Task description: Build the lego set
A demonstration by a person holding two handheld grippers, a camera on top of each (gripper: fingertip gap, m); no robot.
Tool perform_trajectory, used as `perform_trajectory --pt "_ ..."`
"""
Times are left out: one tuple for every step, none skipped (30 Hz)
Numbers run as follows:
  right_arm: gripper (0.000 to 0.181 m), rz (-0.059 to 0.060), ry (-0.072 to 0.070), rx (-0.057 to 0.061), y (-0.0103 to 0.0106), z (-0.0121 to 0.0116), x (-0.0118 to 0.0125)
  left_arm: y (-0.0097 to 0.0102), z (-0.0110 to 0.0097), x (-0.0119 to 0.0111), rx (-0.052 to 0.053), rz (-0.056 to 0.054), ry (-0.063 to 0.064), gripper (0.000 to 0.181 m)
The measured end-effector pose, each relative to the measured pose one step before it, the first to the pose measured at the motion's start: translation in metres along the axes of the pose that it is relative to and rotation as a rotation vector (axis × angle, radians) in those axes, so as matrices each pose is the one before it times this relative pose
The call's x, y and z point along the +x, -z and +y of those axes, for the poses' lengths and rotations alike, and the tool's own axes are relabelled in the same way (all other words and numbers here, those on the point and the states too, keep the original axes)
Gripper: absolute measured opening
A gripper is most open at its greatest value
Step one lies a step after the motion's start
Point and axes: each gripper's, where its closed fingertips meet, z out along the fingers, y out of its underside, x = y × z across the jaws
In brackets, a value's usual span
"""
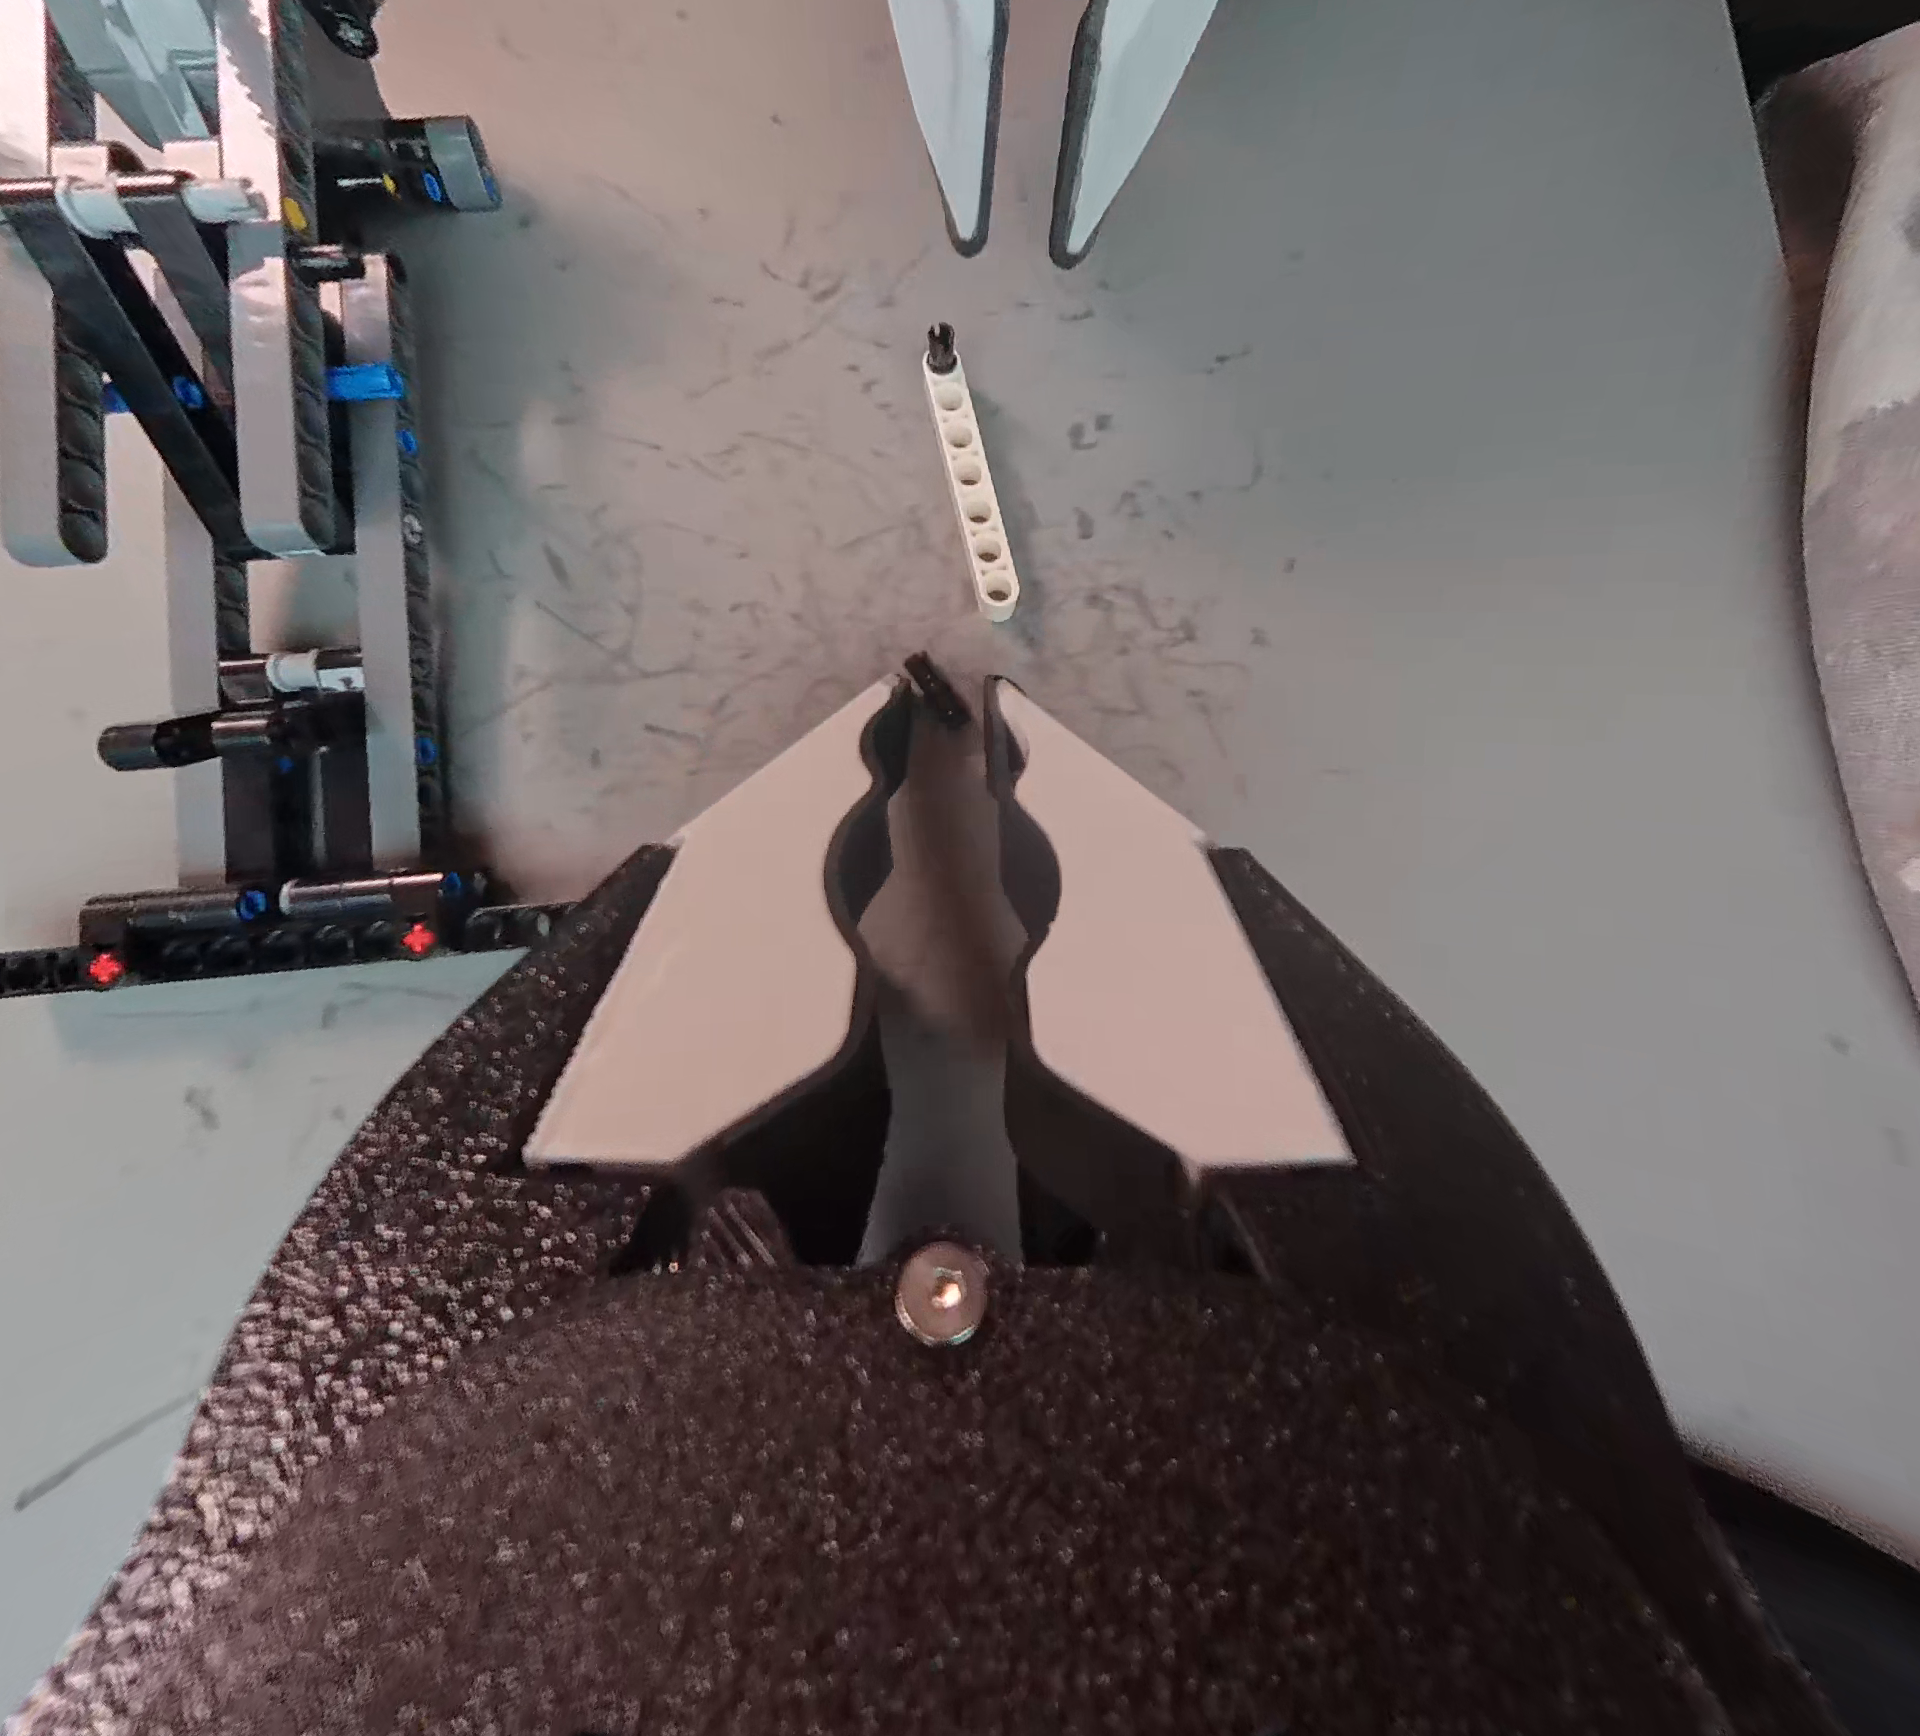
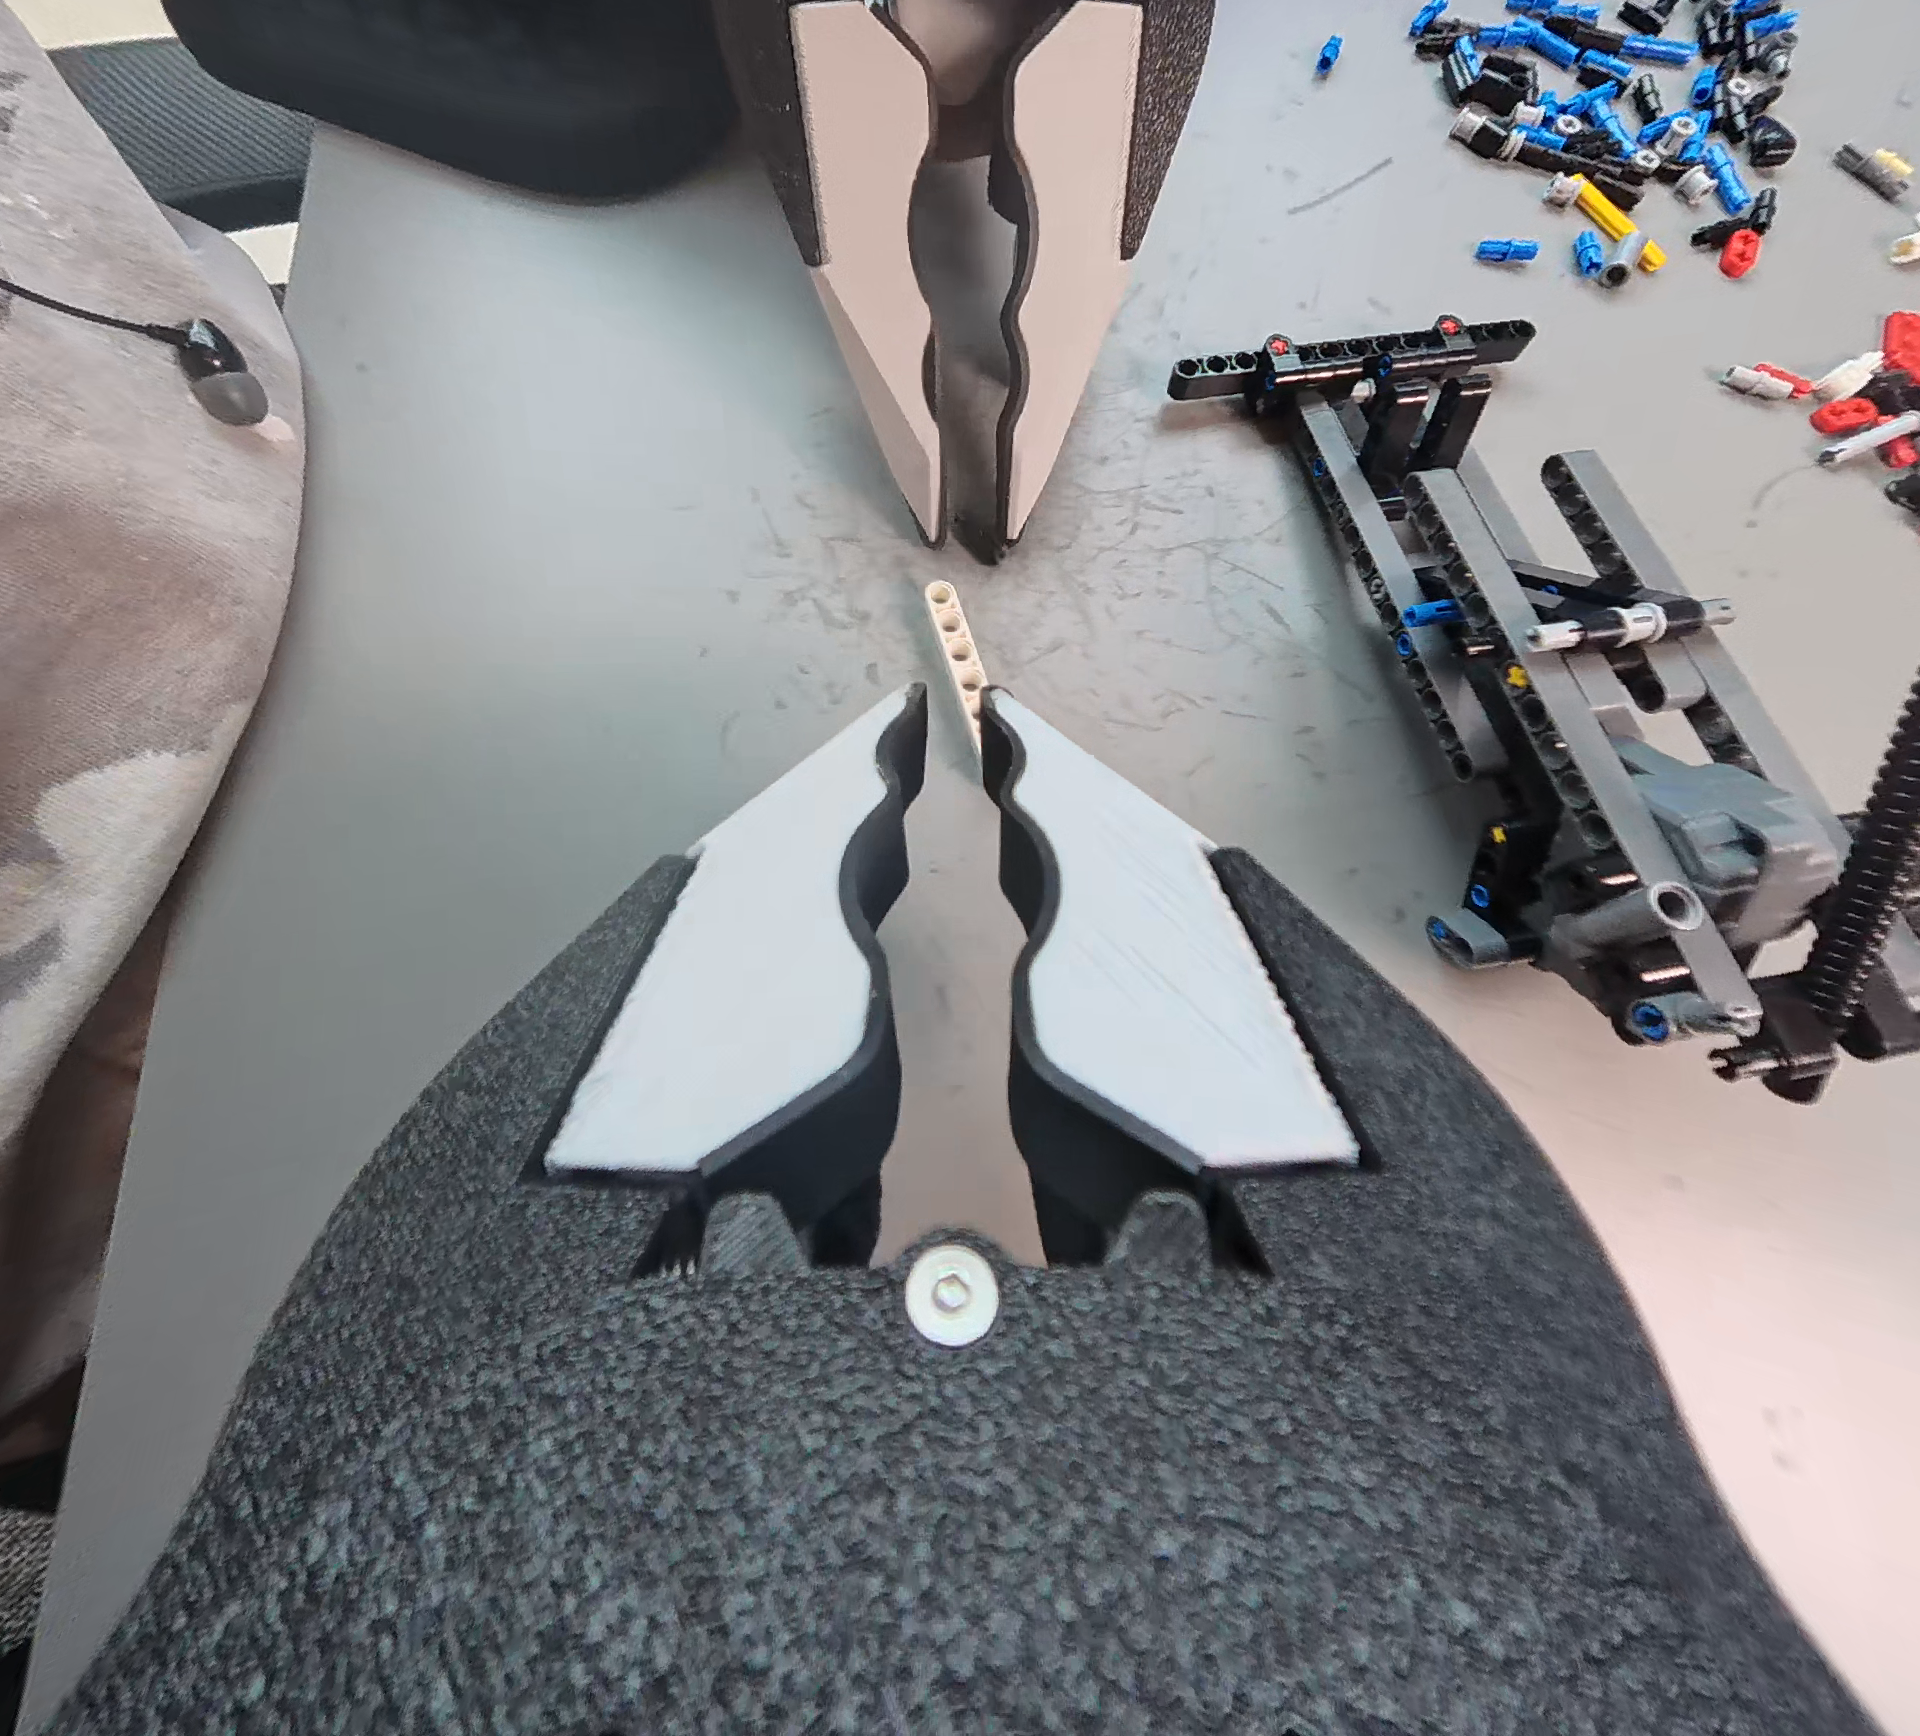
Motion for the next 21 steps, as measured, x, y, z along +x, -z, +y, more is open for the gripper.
perform_trajectory --pt "0.009 0.0048 0.0028 0.0119 -0.00088 -0.00168 -0.00097 -0.00002 0.00005 0.00031 0.0014 -0.0041 0.0063 0.014" --pt "0.009 0.006 0.0058 0.0143 -0.00154 -0.00218 -0.00103 0.0002 0.00032 0.00052 0.0006 -0.0031 0.0073 0.007" --pt "0.008 0.0041 0.0076 0.0159 -0.00222 -0.00289 -0.00162 0.0002 0.00024 0.00034 0.0019 -0.0045 0.0073 0.006" --pt "0.008 0.006 0.0111 0.0172 -0.00271 -0.0034 -0.00132 0.00035 0.00022 0.00069 0.0046 -0.0025 0.0073 0.006" --pt "0.008 0.0077 0.017 0.0151 -0.00297 -0.00358 -0.00128 0.00059 0.00003 0.00228 0.0088 0.0094 0.0049 0.006" --pt "0.008 0.0113 0.0231 0.0145 -0.00283 -0.00388 -0.00059 0.00147 -0.00164 0.00295 0.022 0.0149 0.0056 0.006" --pt "0.008 0.0109 0.0267 0.0199 -0.00221 -0.00507 -0.00067 0.00261 -0.00416 0.00264 0.0347 0.0138 0.0092 0.006" --pt "0.008 0.0077 0.0267 0.0238 -0.00144 -0.00609 -0.00092 0.00399 -0.00632 0.00294 0.0419 0.0187 0.0094 0.006" --pt "0.01 0.0086 0.0284 0.0267 -0.00066 -0.00695 -0.00066 0.00482 -0.00915 0.00438 0.0557 0.0285 0.0088 0.006" --pt "0.012 -0.0035 0.0306 0.0278 -0.00008 -0.00737 -0.00252 0.00528 -0.01194 0.00564 0.0698 0.0367 0.0101 0.006" --pt "0.013 -0.004 0.0299 0.0244 0.00027 -0.0072 -0.00265 0.00466 -0.01158 0.006 0.0652 0.0392 0.013 0.006" --pt "0.014 0.0027 0.0271 0.0209 0.00044 -0.00639 -0.00134 0.00368 -0.00947 0.00593 0.0515 0.0376 0.0106 0.006" --pt "0.014 -0.0031 0.0257 0.0149 0.00062 -0.00542 -0.00185 0.00258 -0.00759 0.00564 0.043 0.0346 0.0073 0.006" --pt "0.014 -0.0011 0.0214 0.0144 0.00072 -0.00527 -0.00145 0.0015 -0.00538 0.00469 0.0306 0.0297 0.01 0.006" --pt "0.012 -0.0037 0.0181 0.012 0.00073 -0.00463 -0.00177 0.00056 -0.00314 0.00355 0.0194 0.0229 0.0097 0.006" --pt "0.011 -0.0052 0.0177 0.0049 0.00068 -0.00358 -0.00194 0.00042 -0.00234 0.00319 0.016 0.0201 0.0071 0.006" --pt "0.01 -0.0012 0.0166 0.0002 0.00079 -0.00262 -0.00116 0.00038 -0.0018 0.00293 0.0136 0.019 0.0071 0.006" --pt "0.01 0.0001 0.0113 -0.0001 0.00089 -0.00243 -0.0007 0.00058 -0.00173 0.00252 0.0125 0.0164 0.0062 0.006" --pt "0.01 -0.0022 0.0093 0.0006 0.00093 -0.00246 -0.00074 0.00034 -0.00173 0.00237 0.012 0.0165 0.0072 0.006" --pt "0.009 -0.0025 0.0105 0.0053 0.00094 -0.00304 -0.00087 0.0003 -0.0019 0.0025 0.0126 0.0197 0.0097 0.006" --pt "0.009 -0.0014 0.0107 0.005 0.00109 -0.00264 -0.00049 0.00036 -0.00207 0.00259 0.0145 0.0205 0.0101 0.006"
